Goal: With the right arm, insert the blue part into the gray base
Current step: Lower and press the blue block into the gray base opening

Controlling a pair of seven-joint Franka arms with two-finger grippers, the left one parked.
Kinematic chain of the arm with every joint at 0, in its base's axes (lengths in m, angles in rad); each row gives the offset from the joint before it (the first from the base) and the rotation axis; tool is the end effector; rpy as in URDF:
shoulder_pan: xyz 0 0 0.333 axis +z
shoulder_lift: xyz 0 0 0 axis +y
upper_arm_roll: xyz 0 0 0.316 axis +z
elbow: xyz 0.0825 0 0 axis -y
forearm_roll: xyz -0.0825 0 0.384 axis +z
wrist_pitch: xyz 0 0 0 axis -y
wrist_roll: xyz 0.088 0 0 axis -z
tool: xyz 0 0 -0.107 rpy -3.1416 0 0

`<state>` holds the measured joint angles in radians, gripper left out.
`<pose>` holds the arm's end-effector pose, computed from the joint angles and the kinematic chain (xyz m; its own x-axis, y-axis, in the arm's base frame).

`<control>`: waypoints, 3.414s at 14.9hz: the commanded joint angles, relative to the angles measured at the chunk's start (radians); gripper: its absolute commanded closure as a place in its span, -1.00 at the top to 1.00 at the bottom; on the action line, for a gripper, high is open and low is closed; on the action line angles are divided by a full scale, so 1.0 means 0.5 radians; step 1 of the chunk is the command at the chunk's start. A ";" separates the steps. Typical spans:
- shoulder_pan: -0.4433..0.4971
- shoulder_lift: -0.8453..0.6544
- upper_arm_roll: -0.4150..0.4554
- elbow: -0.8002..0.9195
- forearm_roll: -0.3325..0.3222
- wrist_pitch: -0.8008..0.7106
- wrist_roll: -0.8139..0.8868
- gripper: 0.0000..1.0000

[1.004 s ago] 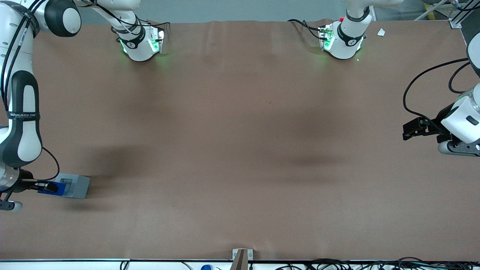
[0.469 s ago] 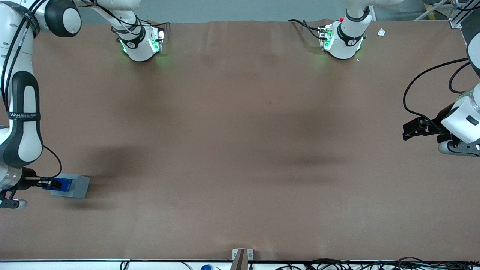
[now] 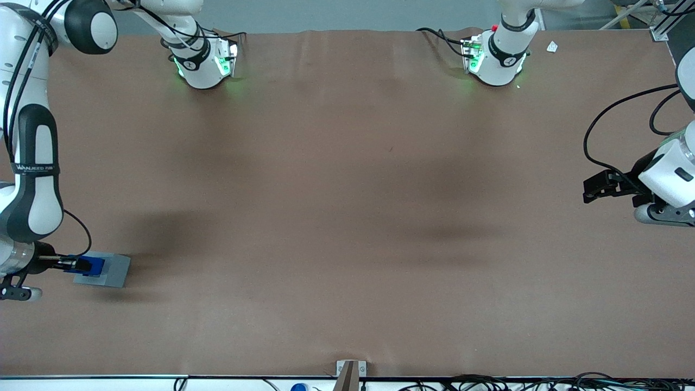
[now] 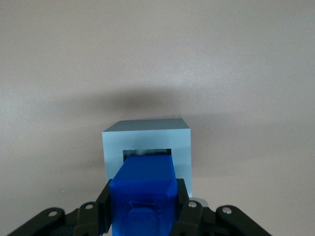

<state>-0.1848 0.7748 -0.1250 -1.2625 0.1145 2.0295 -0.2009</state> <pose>0.7205 -0.1993 0.2972 0.9923 -0.1241 0.0010 -0.1241 -0.9922 -0.0153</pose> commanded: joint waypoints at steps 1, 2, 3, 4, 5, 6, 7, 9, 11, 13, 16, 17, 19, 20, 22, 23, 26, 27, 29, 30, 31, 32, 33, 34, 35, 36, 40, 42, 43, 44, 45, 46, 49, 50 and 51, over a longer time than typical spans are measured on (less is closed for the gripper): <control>-0.029 0.018 0.029 -0.024 -0.002 0.006 0.018 -0.99; -0.026 0.021 0.029 -0.025 -0.002 0.009 0.018 -0.99; -0.026 0.027 0.029 -0.025 -0.002 0.006 0.018 -0.99; -0.026 0.027 0.029 -0.025 -0.005 0.012 0.018 -0.99; -0.026 0.027 0.029 -0.025 -0.017 0.015 0.021 -0.99; -0.017 0.027 0.029 -0.021 -0.026 0.009 0.015 -0.99; -0.020 0.027 0.029 -0.021 -0.026 0.003 0.015 -0.99; -0.020 0.015 0.029 -0.012 -0.026 0.000 0.018 -0.99; -0.014 0.006 0.026 0.003 -0.026 0.000 0.021 -0.99; -0.020 0.006 0.026 0.003 -0.026 -0.015 0.018 -0.99; -0.026 0.018 0.029 0.000 -0.026 -0.006 0.015 -0.99; -0.026 0.024 0.029 -0.003 -0.023 0.003 0.015 -0.99; -0.026 0.046 0.029 -0.006 -0.020 0.009 0.018 -0.99; -0.023 0.052 0.029 -0.009 -0.017 0.009 0.021 -0.99; -0.023 0.070 0.029 -0.009 -0.014 0.012 0.024 -0.99; -0.023 0.076 0.029 -0.009 -0.011 0.018 0.024 -0.99; -0.026 0.101 0.029 -0.012 -0.011 0.061 0.018 -0.99; -0.026 0.101 0.029 -0.012 -0.011 0.067 0.021 -0.99; -0.026 0.101 0.029 -0.012 -0.008 0.064 0.027 -0.99; -0.023 0.095 0.029 -0.009 -0.008 0.064 0.024 -0.99; -0.023 0.089 0.032 -0.006 -0.005 0.061 0.024 -0.99; -0.023 0.083 0.032 -0.003 -0.008 0.049 0.021 -0.99; -0.023 0.074 0.032 0.000 -0.008 0.046 0.021 -0.99; -0.020 0.055 0.032 0.000 -0.008 0.046 0.021 -0.99; -0.020 0.037 0.032 0.000 -0.008 0.046 0.021 -0.99; -0.017 0.031 0.032 0.003 -0.008 0.049 0.018 -0.99; -0.020 0.000 0.035 0.018 -0.002 0.046 0.006 -0.99; -0.020 -0.003 0.035 0.018 -0.002 0.046 0.003 -0.99; -0.020 -0.003 0.035 0.018 -0.002 0.046 0.003 -0.99; -0.020 -0.003 0.035 0.018 0.001 0.049 0.000 -0.99; -0.020 -0.003 0.035 0.018 0.001 0.049 0.000 -0.99; -0.023 -0.003 0.035 0.018 0.004 0.049 -0.006 -0.99; -0.023 -0.006 0.038 0.018 0.010 0.049 -0.006 -0.99; -0.023 -0.006 0.038 0.018 0.019 0.049 -0.006 -0.99; -0.023 -0.006 0.038 0.018 0.041 0.049 -0.009 -0.99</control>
<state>-0.1845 0.7791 -0.1204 -1.2531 0.1163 2.0518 -0.2014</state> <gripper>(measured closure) 0.489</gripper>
